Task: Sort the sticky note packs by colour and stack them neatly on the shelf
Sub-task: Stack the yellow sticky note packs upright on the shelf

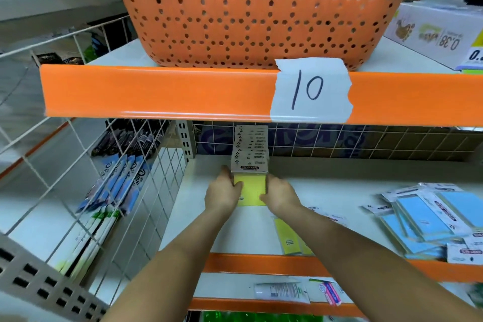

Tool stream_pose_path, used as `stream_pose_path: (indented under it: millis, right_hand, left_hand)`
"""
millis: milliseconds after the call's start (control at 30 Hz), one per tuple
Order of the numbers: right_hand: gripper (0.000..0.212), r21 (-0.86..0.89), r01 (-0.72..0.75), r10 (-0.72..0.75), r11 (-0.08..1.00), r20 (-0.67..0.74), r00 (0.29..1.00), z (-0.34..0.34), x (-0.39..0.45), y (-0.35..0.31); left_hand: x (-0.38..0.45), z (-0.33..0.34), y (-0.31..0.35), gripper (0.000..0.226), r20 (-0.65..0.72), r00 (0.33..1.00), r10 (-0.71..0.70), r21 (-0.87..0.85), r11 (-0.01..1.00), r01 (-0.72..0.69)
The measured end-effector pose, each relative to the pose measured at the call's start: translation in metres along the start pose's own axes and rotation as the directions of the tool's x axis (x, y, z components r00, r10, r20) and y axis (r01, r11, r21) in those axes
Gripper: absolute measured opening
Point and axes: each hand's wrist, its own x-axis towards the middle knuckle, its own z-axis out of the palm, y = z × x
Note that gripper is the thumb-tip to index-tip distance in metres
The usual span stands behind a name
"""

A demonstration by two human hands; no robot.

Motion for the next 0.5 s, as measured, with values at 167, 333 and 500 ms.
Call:
stream_pose_path:
  millis: [167, 333, 500]
  right_hand:
    - [0.035, -0.048, -0.035, 0.037, 0.998, 0.033, 0.999, 0.000, 0.002, 0.003]
    - [0.039, -0.209, -0.012, 0.026, 0.978, 0.064, 0.998, 0.008, 0.003, 0.002]
    - [0.046, -0.212, -0.023, 0.043, 0.977, 0.091, 0.995, 0.007, 0.002, -0.005]
  left_hand:
    - [0.004, 0.003, -0.011, 0.037, 0.051, 0.998, -0.029, 0.134, 0.991, 0.022]
    - [0.006, 0.009, -0.019, 0.036, 0.131, 0.990, 0.046, 0.255, 0.964, -0.078]
    - [0.007, 0.010, -0.016, 0.036, 0.153, 0.988, 0.026, 0.299, 0.952, -0.071]
